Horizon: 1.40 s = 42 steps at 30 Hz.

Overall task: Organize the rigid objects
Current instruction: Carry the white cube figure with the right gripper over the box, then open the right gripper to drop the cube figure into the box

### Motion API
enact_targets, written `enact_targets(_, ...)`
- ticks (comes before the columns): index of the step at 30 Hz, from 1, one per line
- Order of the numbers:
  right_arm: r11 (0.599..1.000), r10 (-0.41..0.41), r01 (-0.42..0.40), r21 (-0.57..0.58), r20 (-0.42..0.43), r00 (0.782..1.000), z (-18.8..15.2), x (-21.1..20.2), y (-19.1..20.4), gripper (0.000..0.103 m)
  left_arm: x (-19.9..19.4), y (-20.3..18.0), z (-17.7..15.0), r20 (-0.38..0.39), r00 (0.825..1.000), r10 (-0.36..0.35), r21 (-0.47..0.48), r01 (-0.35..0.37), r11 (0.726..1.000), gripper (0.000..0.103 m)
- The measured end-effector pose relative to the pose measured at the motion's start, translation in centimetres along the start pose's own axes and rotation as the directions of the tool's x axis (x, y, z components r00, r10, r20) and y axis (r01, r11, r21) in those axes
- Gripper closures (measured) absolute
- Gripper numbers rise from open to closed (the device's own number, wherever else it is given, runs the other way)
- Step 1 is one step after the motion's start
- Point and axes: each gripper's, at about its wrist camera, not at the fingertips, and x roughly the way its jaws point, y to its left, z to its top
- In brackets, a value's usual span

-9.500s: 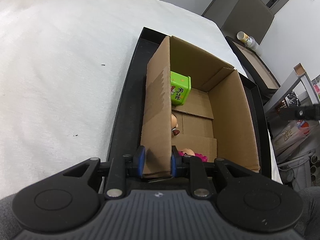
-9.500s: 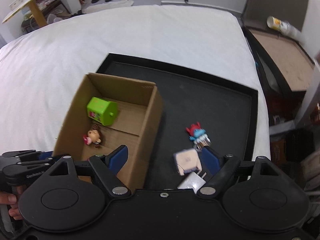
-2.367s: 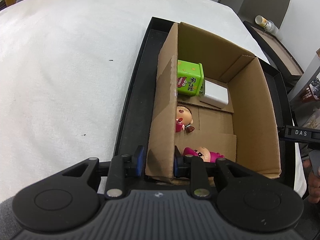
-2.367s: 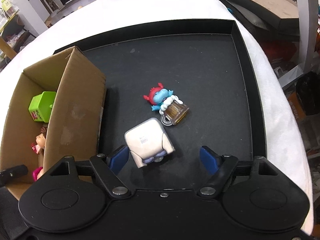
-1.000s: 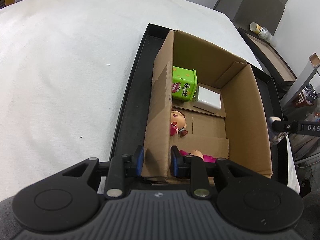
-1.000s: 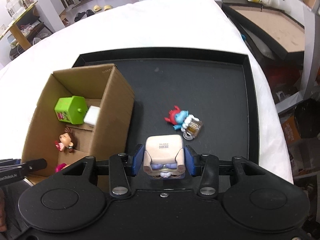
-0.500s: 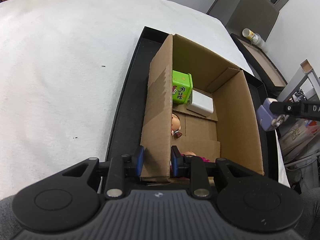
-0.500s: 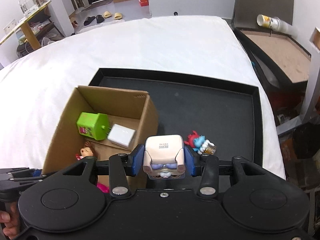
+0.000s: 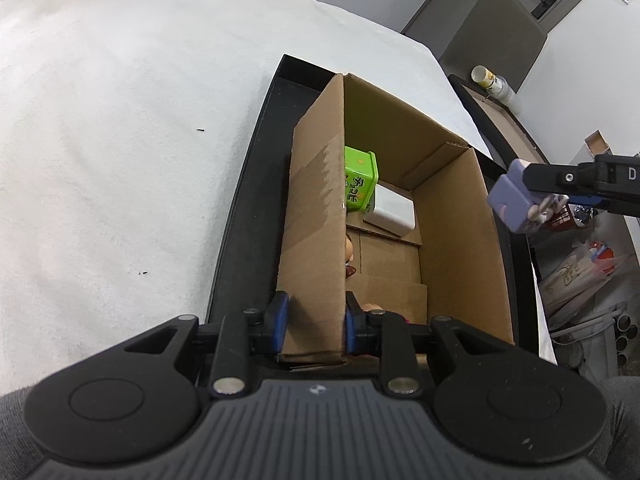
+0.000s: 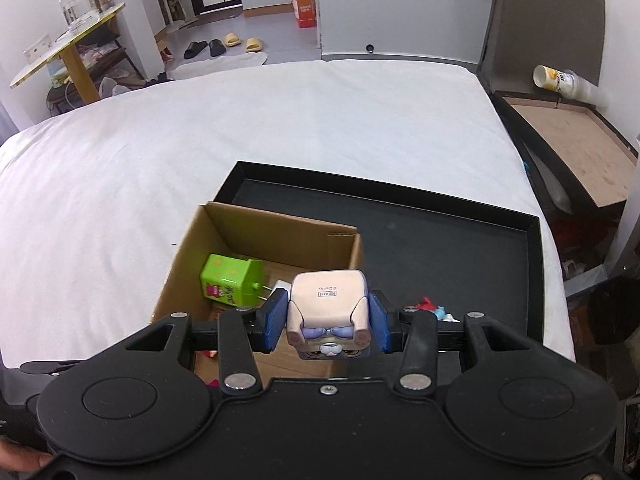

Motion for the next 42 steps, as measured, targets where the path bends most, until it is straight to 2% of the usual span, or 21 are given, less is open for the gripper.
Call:
enact_targets(21,1.000,0.020,-0.020,-0.001,-0.054,0.998,-0.6,2.3,3.0,0.059,-0.4,0.5,-0.3,0.000,1.000,-0.028,0.002,0.028,1.000,0.077)
enact_targets(26,0.997,0.038,-0.035,0.062,-0.043,0.998,-0.3,2.2,2.0,0.051,-0.4,0.4,-0.2,-0.002,1.000,-0.022,0.005,0.022,1.000,0.078)
enact_targets(30,0.996,0.015,-0.013,0.085,-0.024,1.000,-0.1,1.5,0.8,0.049,-0.3,0.4,-0.1,-0.003,1.000,-0.025,-0.003,0.025,1.000,0.078)
enact_targets(42,0.994,0.015,-0.013,0.107,-0.020,1.000,-1.0,0.6,-1.3,0.041,-0.1,0.1,-0.2,-0.007,1.000,-0.008,0.010,0.008,1.000,0.078)
